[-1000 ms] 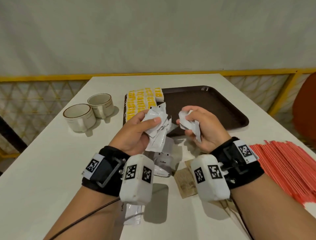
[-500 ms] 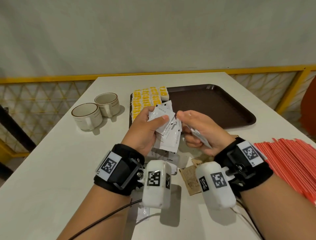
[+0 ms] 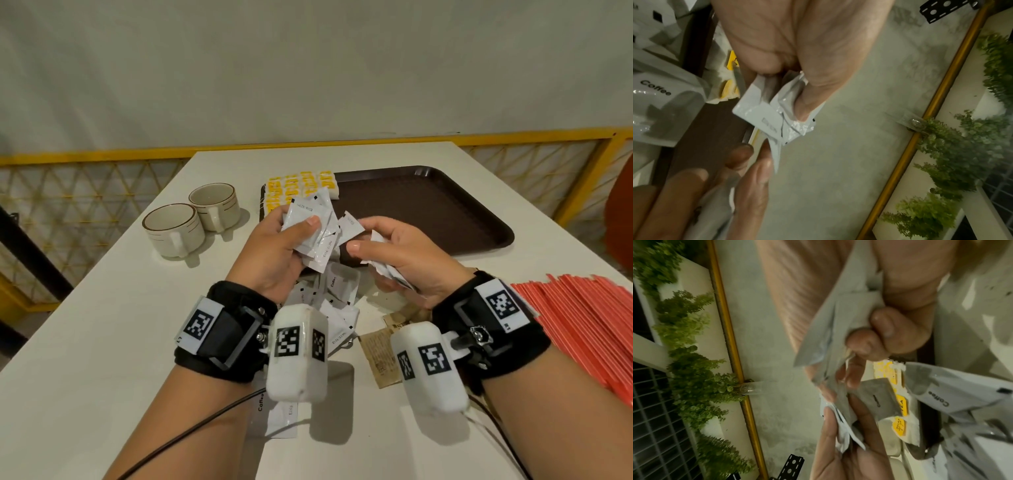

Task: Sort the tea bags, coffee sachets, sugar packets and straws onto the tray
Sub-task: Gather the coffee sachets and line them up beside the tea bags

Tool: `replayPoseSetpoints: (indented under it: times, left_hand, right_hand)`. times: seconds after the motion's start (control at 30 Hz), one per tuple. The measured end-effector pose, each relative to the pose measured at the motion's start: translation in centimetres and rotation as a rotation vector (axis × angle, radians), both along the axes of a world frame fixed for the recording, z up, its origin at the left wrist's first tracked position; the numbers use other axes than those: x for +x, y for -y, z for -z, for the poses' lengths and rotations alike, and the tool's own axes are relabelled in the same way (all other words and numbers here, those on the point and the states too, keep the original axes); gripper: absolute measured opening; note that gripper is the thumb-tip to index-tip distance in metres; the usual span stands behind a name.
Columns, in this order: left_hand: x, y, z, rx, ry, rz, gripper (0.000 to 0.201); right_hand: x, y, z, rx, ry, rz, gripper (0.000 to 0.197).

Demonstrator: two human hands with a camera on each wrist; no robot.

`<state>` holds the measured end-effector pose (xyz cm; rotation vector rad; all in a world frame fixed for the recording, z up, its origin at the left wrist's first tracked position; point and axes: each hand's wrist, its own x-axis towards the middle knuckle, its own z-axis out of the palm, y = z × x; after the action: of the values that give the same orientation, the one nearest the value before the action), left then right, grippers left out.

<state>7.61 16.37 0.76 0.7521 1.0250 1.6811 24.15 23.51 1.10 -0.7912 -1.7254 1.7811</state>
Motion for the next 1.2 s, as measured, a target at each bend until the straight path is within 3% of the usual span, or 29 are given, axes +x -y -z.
replayPoseSetpoints:
  times: [0.1,0.27,0.4,0.47,0.63,0.73,0.93,1.07,1.2]
  left_hand:
    - [0.2,0.1,-0.1,-0.023,-0.037,0.013,0.038]
    - [0.4,0.3,-0.3,-0.024,-0.003,0.053,0.042]
    - [0.6,0.5,-0.5,-0.033,-0.009,0.097,0.043]
    - [0.8,0.6,-0.6,-0.035,-0.018,0.114,0.047]
    - [0.4,0.7,-0.6,0.008,0.021,0.166,0.051]
    - [0.1,0.7,-0.7,0.011,0.018,0.177,0.049]
    - [-1.3,0.8,-0.7,-0.033,0.017,0.026,0.039]
    - [-1.1,0.8,-0.6,-0.055,-0.081,-0.002,0.048]
    - [-0.6,0.7,-0.4,-0.090,-0.228,-0.056,0.031]
  right_hand:
    - [-0.2,0.6,-0.3,-0.058,-0.106,-0.045,0.041]
    - [-0.5,0.0,0.3,-0.010,-0.012,0.092,0.009]
    - [-0.5,-0.6,0.5,-0.020,-0.054,0.166,0.011]
    - [-0.6,-0.6,0.6,-0.055,-0.085,0.146,0.013]
    - [-0.3,-0.3,0.5,-0.004,-0.138,-0.044,0.040]
    - [-0.4,0.1,0.6,0.035,-0.103,-0.070,0.027]
    - [-0.2,-0.8,0.7,-0.017,-0.142,0.134,0.012]
    - [-0.2,-0.9,0.7,-0.017,-0.159,0.142,0.015]
    - [0.2,-0.7,0.2,-0.022,-0.206,0.058,0.018]
